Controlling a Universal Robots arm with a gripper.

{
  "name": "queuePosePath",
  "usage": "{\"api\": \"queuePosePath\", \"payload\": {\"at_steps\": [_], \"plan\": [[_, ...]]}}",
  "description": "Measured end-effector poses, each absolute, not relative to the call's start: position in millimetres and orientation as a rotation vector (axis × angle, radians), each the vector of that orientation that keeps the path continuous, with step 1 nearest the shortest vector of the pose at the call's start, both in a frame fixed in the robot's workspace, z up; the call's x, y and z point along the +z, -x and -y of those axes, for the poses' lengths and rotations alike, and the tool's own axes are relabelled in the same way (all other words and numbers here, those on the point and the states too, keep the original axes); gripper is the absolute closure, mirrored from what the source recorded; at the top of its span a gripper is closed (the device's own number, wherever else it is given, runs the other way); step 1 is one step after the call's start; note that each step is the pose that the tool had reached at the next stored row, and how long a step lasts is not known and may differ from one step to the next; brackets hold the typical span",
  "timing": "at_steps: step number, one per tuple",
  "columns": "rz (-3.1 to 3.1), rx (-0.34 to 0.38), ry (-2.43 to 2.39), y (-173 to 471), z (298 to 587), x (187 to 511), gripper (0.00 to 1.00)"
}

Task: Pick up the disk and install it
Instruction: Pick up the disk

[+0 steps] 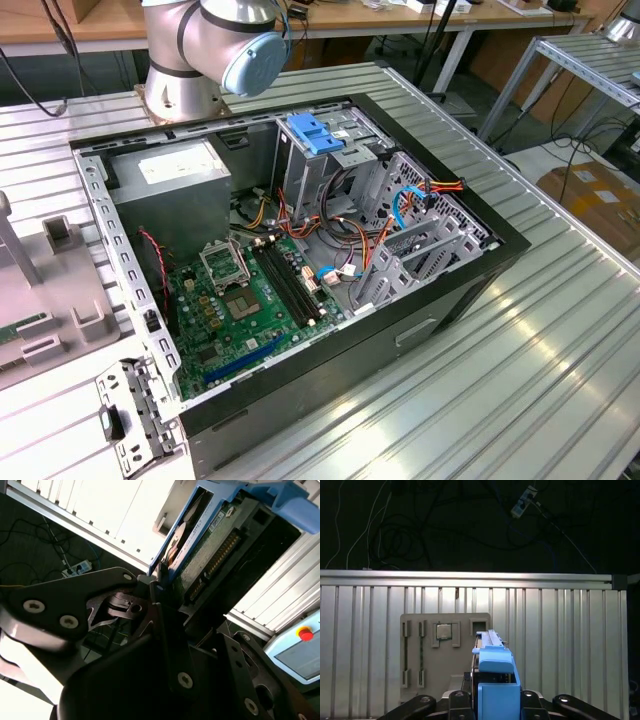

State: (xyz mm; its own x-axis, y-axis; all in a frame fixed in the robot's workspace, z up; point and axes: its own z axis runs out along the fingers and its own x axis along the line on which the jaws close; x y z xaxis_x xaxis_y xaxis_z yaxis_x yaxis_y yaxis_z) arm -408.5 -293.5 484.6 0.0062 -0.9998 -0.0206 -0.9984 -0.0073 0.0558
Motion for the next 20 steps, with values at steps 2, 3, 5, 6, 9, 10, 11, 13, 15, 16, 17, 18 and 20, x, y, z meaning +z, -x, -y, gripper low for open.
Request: {"api": "queuePosePath", "payload": {"at_steps": [2, 3, 5, 6, 9, 10, 11, 13, 15, 16, 17, 18, 20], "plan": [[2.195, -0.084, -2.210, 408.5, 293.5, 484.7, 0.64], [2.195, -0.084, -2.210, 408.5, 293.5, 484.7, 0.64], [2.195, -0.084, -2.210, 408.5, 293.6, 484.9, 0.64], [2.195, -0.084, -2.210, 408.5, 293.6, 484.9, 0.64], [2.195, -0.084, -2.210, 408.5, 294.7, 484.9, 0.64], [2.195, -0.084, -2.210, 408.5, 295.3, 484.9, 0.64], [2.195, -0.084, -2.210, 408.4, 296.0, 484.9, 0.64], [2.195, -0.084, -2.210, 408.1, 298.3, 484.9, 0.64], [2.195, -0.084, -2.210, 407.1, 300.4, 484.8, 0.64], [2.195, -0.084, -2.210, 406.9, 300.8, 484.9, 0.64], [2.195, -0.084, -2.210, 406.6, 301.2, 484.8, 0.64], [2.195, -0.084, -2.210, 406.0, 301.6, 484.8, 0.64], [2.195, -0.084, -2.210, 404.8, 302.2, 484.9, 0.64]]}}
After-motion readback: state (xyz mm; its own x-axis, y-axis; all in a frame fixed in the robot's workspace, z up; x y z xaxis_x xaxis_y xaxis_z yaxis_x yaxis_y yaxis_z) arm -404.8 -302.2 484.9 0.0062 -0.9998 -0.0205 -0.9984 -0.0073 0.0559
